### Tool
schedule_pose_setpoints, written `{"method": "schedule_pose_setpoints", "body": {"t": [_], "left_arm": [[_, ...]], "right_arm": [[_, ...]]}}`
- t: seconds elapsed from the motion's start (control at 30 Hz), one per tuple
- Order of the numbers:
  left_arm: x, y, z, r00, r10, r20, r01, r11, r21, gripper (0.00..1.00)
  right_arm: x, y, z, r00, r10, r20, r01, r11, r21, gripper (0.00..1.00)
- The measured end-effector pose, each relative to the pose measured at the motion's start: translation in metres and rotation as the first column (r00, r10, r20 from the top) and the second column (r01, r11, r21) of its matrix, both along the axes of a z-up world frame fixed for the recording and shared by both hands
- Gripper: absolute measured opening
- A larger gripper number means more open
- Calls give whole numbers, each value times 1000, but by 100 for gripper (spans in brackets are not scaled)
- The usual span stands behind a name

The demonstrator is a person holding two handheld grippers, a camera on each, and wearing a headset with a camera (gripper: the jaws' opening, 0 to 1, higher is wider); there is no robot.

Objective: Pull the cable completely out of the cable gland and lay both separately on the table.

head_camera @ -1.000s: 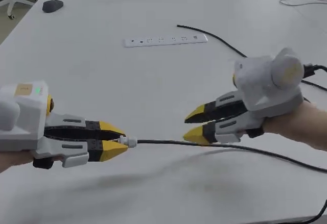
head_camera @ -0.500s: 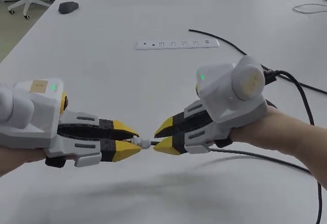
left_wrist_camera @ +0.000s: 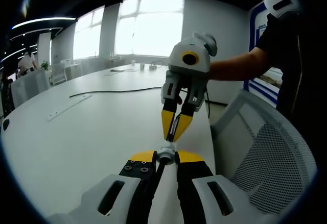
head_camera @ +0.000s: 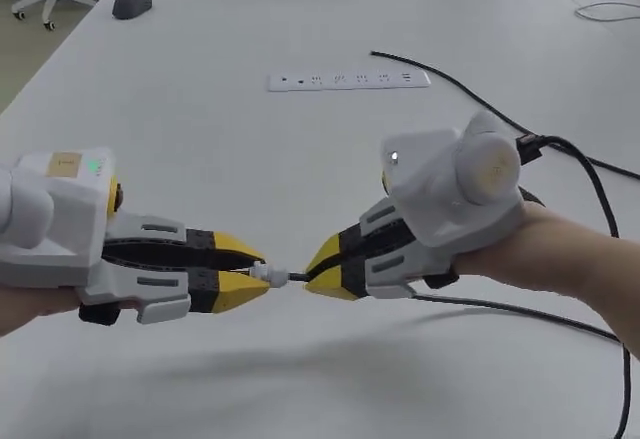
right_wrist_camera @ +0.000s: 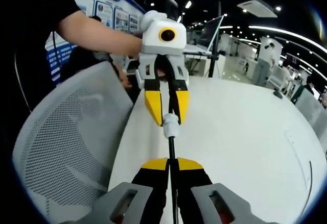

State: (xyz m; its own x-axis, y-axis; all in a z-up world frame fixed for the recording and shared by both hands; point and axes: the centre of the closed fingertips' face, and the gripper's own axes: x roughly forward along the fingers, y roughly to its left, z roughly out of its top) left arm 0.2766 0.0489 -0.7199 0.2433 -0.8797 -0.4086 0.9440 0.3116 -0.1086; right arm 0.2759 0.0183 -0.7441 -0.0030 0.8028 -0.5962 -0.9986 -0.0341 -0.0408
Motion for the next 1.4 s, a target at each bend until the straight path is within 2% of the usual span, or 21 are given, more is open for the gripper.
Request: {"method": "schedule_pose_setpoints", "body": {"t": [0.13,0.33,0.53,0.7,0.77,0.8,0.87,1.03,1.4], "left_arm": [[0,10,-3,999,30,-13,-31,999,-9,15],[-3,26,-6,998,61,-20,-61,998,-11,15],[-8,50,-7,994,103,-20,-104,995,-14,15],[-12,73,-12,986,163,-28,-164,986,-26,15],[-13,84,-16,982,185,-21,-185,983,-11,15],[-14,90,-16,978,207,-30,-208,978,-23,15],[-14,102,-15,969,244,-25,-245,969,-37,15],[-18,123,-17,954,298,-28,-299,953,-54,15],[-35,158,-29,919,393,-46,-395,916,-75,15]], "right_arm": [[2,-9,-7,1000,7,21,-7,1000,-27,0],[3,-17,-17,1000,-4,-12,3,997,-72,0],[2,-16,-17,1000,12,-8,-12,996,-90,0],[3,-11,-19,999,21,-24,-24,995,-101,0],[4,-8,-22,999,32,-13,-34,993,-115,0],[5,-8,-24,999,40,-2,-40,991,-129,0],[7,-6,-26,999,36,-7,-37,990,-139,0],[10,11,-25,999,28,-16,-30,992,-122,0],[10,76,-25,998,54,-17,-56,993,-101,0]]}}
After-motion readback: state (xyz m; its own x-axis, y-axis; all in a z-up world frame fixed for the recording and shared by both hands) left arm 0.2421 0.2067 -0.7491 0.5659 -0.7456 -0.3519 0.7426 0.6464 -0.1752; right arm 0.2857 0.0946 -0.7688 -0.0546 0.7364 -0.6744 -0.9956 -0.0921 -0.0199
